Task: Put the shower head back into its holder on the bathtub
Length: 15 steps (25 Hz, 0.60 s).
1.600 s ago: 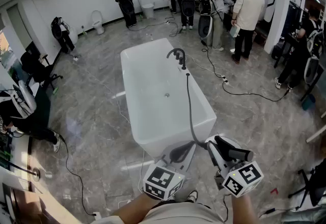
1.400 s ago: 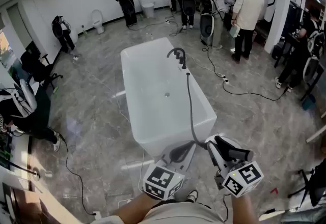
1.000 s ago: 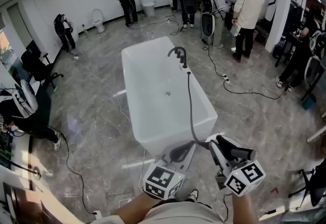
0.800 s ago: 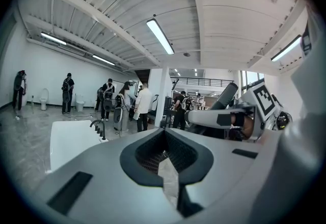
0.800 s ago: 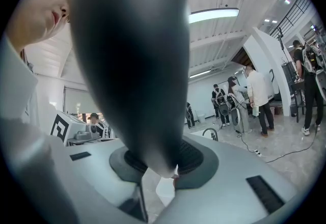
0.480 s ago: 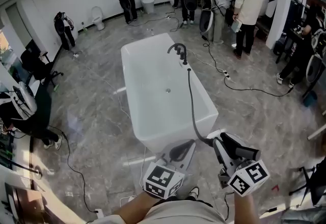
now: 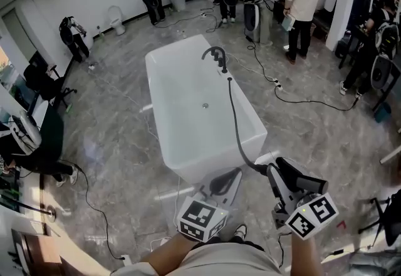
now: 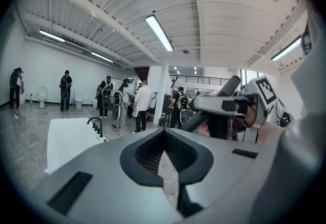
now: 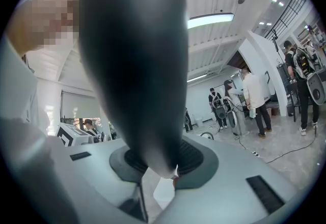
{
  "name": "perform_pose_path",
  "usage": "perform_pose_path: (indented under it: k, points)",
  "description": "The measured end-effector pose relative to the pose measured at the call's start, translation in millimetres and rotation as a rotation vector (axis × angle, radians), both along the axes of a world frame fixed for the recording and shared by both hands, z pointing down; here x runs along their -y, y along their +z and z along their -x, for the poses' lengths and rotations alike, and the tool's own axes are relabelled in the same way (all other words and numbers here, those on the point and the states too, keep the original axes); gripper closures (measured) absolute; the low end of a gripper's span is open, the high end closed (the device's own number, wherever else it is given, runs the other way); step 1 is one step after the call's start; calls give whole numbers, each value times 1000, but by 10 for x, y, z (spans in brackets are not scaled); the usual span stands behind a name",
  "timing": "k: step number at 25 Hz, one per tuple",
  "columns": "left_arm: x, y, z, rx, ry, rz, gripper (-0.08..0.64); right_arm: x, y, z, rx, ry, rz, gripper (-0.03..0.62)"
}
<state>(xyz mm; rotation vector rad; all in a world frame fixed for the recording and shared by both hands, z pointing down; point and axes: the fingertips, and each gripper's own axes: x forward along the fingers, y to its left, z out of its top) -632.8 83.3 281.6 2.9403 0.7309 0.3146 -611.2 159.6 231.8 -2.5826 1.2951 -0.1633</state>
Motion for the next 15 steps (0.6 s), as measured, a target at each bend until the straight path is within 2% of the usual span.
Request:
perform_pose_path:
  k: [15]
  points:
    - [-479,91,-317,13,5,-14,555,-594,-33,-347,23,28,-84,477]
